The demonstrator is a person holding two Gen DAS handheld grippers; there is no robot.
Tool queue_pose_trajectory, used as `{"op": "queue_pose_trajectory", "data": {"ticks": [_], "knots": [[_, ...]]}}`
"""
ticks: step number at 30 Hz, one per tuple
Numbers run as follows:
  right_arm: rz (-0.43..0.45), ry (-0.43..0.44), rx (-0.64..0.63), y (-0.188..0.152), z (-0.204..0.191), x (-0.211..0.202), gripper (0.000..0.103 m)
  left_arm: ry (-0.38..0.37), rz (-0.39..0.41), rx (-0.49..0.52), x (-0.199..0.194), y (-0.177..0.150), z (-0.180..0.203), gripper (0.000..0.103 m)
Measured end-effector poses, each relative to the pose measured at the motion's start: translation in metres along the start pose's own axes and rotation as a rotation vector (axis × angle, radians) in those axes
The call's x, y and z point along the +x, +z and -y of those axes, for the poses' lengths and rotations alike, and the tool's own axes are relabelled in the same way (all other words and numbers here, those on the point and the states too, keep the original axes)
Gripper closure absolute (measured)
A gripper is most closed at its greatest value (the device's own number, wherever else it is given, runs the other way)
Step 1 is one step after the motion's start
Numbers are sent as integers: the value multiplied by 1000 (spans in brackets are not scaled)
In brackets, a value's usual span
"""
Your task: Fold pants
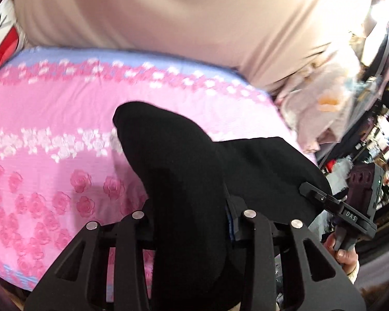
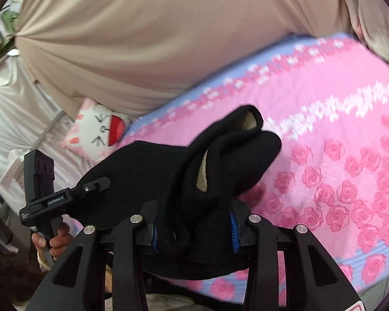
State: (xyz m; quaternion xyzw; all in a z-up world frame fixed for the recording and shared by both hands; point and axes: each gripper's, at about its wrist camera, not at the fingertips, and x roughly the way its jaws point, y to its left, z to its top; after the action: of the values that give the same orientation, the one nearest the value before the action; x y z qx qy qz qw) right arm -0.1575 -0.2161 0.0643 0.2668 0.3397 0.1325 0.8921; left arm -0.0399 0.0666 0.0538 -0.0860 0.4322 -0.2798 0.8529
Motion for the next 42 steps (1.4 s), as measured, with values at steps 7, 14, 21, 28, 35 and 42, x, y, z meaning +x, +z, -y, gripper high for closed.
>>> {"op": "queue_pose_trajectory", "data": {"ticks": [7,14,21,28,35,42], "knots": [[231,11,-240,87,-67,-26,66,3,280,151,-69,72,32,69],[270,8,-260,208,-42,75,65,109,426,181,-19,178,9,68],[106,-53,-121,225,70,258,65,181,290,127,151,237,-83,68],[-66,-68,119,196,156,303,41,207,80,-1,262,200,-176,28],[57,-180,-71,222,96,228,92,366,215,47,159,211,-157,26],[-166,-404,-247,208,94,354,99,394,83,92,245,224,-122,11]]}}
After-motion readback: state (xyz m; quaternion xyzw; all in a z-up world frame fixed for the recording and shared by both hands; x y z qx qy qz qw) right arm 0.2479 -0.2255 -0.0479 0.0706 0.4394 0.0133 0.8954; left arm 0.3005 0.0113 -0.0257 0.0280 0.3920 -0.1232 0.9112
